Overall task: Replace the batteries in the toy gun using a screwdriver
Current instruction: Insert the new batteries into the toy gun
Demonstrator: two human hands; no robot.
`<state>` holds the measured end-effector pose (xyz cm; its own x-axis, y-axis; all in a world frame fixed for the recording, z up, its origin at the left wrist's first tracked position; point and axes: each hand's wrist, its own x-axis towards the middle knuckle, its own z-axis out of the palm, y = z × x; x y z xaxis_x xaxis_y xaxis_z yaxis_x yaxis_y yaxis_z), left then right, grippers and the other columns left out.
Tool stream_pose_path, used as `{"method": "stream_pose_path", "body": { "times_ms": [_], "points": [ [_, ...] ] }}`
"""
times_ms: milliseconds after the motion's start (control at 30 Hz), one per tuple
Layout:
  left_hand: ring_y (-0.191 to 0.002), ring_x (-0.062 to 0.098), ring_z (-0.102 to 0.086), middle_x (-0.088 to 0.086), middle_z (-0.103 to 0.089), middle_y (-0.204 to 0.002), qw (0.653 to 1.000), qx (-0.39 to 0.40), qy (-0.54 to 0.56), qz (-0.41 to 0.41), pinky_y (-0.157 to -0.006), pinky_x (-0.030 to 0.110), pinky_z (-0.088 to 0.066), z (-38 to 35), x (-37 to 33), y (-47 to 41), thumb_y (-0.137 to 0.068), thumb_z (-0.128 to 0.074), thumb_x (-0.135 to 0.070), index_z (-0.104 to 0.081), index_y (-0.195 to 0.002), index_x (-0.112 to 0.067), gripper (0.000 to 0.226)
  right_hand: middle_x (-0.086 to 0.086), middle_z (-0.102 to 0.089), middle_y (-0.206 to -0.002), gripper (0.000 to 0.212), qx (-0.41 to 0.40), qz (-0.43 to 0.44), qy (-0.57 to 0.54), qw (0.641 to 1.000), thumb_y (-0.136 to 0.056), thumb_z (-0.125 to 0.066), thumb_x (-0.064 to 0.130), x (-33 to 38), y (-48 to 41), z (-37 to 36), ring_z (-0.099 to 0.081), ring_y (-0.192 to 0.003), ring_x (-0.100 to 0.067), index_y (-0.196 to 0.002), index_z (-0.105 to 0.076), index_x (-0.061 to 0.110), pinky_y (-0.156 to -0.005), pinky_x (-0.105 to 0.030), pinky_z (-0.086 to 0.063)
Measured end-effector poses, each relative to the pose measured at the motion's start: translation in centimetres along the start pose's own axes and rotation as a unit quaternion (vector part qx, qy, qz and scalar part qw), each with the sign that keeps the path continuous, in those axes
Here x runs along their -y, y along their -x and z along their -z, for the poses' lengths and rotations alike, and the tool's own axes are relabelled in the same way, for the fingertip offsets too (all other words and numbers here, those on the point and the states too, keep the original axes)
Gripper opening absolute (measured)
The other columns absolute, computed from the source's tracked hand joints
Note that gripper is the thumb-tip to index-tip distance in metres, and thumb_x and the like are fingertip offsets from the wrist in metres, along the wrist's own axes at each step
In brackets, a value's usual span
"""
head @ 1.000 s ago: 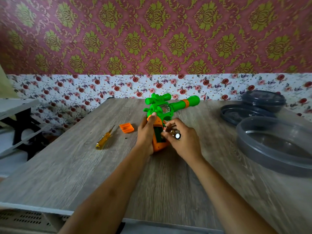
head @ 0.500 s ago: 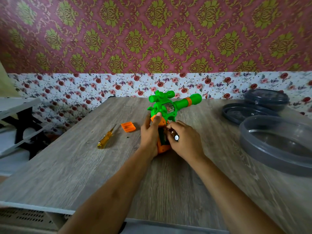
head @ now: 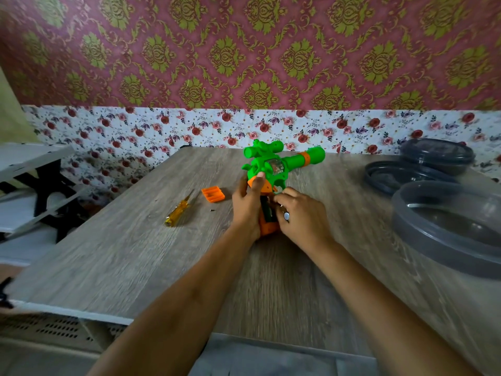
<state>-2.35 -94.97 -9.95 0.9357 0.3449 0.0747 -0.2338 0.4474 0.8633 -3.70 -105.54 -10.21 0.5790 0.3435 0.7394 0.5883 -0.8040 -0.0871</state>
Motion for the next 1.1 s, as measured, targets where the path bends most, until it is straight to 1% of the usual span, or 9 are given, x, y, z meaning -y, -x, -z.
{"method": "stream_pose_path", "body": {
  "times_ms": [133, 367, 500, 667, 800, 867, 1000, 1067, 1100],
  "points": [
    [-0.071, 0.019, -0.063, 0.006, -0.065, -0.082, 1.000, 0.007, 0.015, 0.007, -0.064, 0.030, -0.055, -0.2, -0.2, 0.3, -0.094, -0.056, -0.016, -0.058, -0.113, -0.005, 0.022, -0.003, -0.067, -0.078, 0.010, 0.033, -0.002, -0.014, 0.999, -0.072, -0.065, 0.012, 0.0, -0.5, 0.4, -0.065, -0.065, -0.026, -0.080, -0.069, 0.013, -0.050, -0.021, -0.037],
    [-0.069, 0.018, -0.065, 0.008, -0.065, -0.082, 1.000, 0.009, 0.006, 0.011, -0.066, 0.031, -0.055, -0.2, -0.2, 0.4, -0.093, -0.056, -0.015, -0.060, -0.102, -0.008, 0.013, -0.008, -0.064, -0.079, 0.022, 0.074, -0.006, -0.052, 0.996, -0.076, -0.049, 0.025, -0.1, -1.4, 1.3, -0.062, -0.075, -0.031, -0.080, -0.064, 0.010, -0.058, -0.025, -0.030],
    [-0.066, 0.017, -0.064, 0.007, -0.064, -0.077, 1.000, 0.005, 0.002, 0.018, -0.062, 0.029, -0.054, -0.1, -0.3, 0.4, -0.093, -0.056, -0.015, -0.061, -0.094, -0.010, 0.007, -0.010, -0.064, -0.086, 0.012, 0.092, -0.010, -0.056, 0.994, -0.081, -0.058, 0.019, 0.2, -1.5, 1.3, -0.061, -0.083, -0.031, -0.086, -0.063, 0.009, -0.061, -0.026, -0.031],
    [-0.062, 0.016, -0.062, 0.006, -0.061, -0.074, 1.000, 0.002, -0.005, 0.027, -0.055, 0.026, -0.054, -0.2, -0.5, 0.5, -0.093, -0.057, -0.017, -0.057, -0.100, -0.008, 0.011, -0.008, -0.064, -0.085, 0.012, 0.069, -0.024, -0.066, 0.995, -0.081, -0.058, 0.019, 0.0, -0.9, 0.9, -0.062, -0.082, -0.030, -0.085, -0.064, 0.010, -0.060, -0.025, -0.031],
    [-0.067, 0.018, -0.065, 0.008, -0.064, -0.080, 0.999, 0.020, -0.021, 0.020, -0.064, 0.032, -0.056, -0.2, -0.2, 0.2, -0.093, -0.057, -0.020, -0.060, -0.099, -0.010, 0.012, -0.005, -0.067, -0.082, 0.011, 0.014, -0.083, -0.094, 0.992, -0.083, -0.061, 0.022, 0.1, -0.4, 0.3, -0.063, -0.077, -0.027, -0.081, -0.067, 0.013, -0.057, -0.024, -0.033],
    [-0.064, 0.016, -0.066, 0.008, -0.064, -0.079, 0.999, 0.022, -0.025, 0.021, -0.061, 0.031, -0.057, -0.3, -0.1, 0.0, -0.093, -0.057, -0.020, -0.060, -0.102, -0.009, 0.015, -0.005, -0.069, -0.083, 0.011, -0.001, -0.128, -0.116, 0.985, -0.083, -0.062, 0.022, 0.2, -0.6, 0.2, -0.063, -0.077, -0.026, -0.081, -0.067, 0.013, -0.056, -0.026, -0.038],
    [-0.064, 0.016, -0.067, 0.006, -0.067, -0.077, 0.999, 0.030, -0.018, 0.021, -0.059, 0.032, -0.056, -0.4, 0.1, 0.0, -0.092, -0.058, -0.021, -0.061, -0.103, -0.011, 0.015, -0.001, -0.065, -0.073, 0.008, 0.011, -0.249, -0.231, 0.941, -0.078, -0.068, 0.018, 0.1, -1.1, -0.1, -0.059, -0.071, -0.019, -0.072, -0.063, 0.014, -0.059, -0.030, -0.042],
    [-0.067, 0.018, -0.068, 0.006, -0.068, -0.079, 0.999, 0.031, -0.015, 0.024, -0.060, 0.033, -0.056, -0.5, 0.1, 0.0, -0.092, -0.059, -0.021, -0.061, -0.105, -0.012, 0.016, 0.001, -0.064, -0.072, 0.013, 0.020, -0.319, -0.329, 0.889, -0.076, -0.070, 0.015, 0.1, -1.3, -0.3, -0.058, -0.071, -0.015, -0.067, -0.060, 0.018, -0.063, -0.029, -0.044],
    [-0.068, 0.019, -0.068, 0.007, -0.068, -0.081, 0.999, 0.033, -0.017, 0.022, -0.061, 0.033, -0.057, -0.6, 0.1, 0.0, -0.092, -0.059, -0.021, -0.061, -0.105, -0.011, 0.017, 0.002, -0.061, -0.070, 0.016, 0.028, -0.356, -0.381, 0.853, -0.075, -0.070, 0.015, 0.2, -1.4, -0.3, -0.055, -0.066, -0.013, -0.067, -0.058, 0.021, -0.060, -0.026, -0.043]
  ]
}}
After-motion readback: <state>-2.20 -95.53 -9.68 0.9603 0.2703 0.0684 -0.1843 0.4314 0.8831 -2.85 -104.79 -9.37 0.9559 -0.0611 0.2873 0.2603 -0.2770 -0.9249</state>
